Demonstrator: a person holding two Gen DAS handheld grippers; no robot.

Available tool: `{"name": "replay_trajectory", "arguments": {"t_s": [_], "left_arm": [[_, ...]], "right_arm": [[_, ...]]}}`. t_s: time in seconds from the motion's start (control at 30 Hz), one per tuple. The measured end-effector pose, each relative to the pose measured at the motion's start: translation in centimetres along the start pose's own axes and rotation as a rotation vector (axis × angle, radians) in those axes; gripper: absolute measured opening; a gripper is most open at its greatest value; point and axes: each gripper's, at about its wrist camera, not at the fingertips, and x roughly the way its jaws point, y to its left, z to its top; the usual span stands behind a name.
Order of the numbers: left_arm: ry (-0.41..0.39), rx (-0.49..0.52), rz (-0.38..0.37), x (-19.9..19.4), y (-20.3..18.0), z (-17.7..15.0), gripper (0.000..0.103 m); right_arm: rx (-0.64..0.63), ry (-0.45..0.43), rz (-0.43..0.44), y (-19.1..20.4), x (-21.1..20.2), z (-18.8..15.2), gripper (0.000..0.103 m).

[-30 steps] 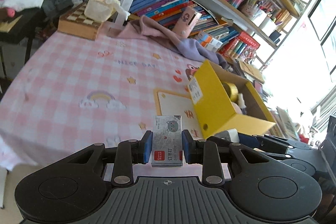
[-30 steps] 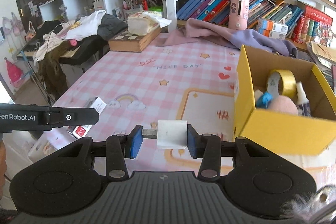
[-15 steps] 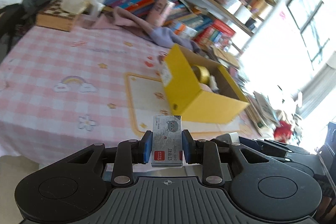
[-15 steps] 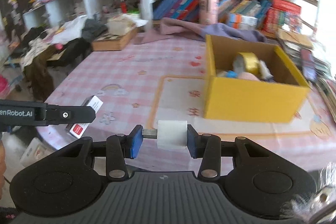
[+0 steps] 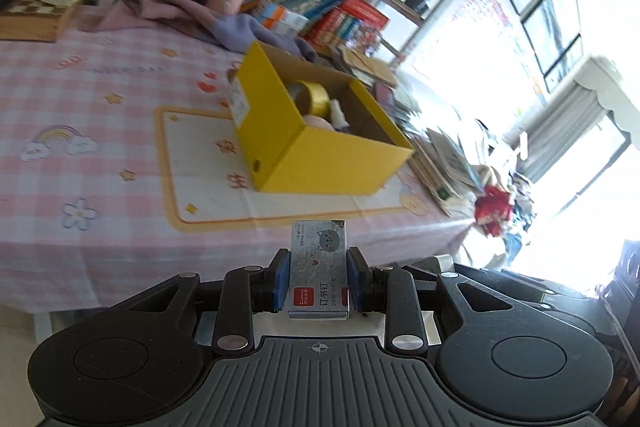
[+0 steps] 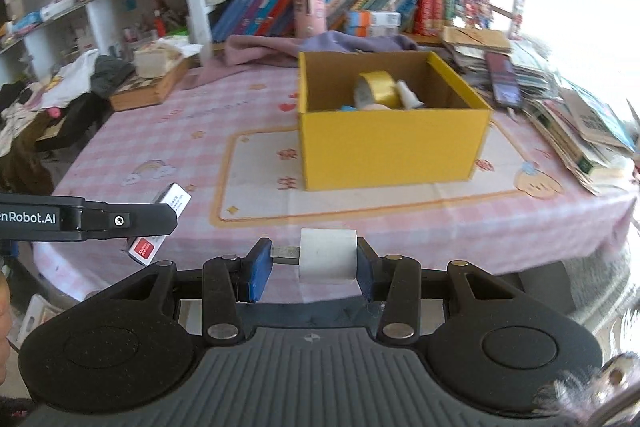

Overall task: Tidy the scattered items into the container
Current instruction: 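Lift the white block and card and carry them toward the yellow box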

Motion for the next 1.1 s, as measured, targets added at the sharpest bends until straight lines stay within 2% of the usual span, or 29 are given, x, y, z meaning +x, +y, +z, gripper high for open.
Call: {"name": "replay_trajectory", "arguments": {"t_s": [0.1,0.37,0.63,1.1], "left_arm": [[0.05,0.008,-0.028,1.2,-0.7,-0.4,0.028],[0.107,0.018,-0.09,3.7,-2.2,-0.8,0.028],[0.166,0.085,-0.135,6.3,-4.8,-0.8,0.028],[0.168,0.112,-0.142,10.0,-6.4,1.3,0.028]], "right_arm": [[0.015,0.023,-0.027,-0.7,-0.5,-0.5,0.041],[0.066,0.052,-0.106,-2.9,-1.5,-1.8,0.041],[0.131,0.056,-0.157,-5.5,-2.2,-2.6,0.041],[0.164,0.069,-0.152,-9.3,0.2,-1.1,0.041]]}}
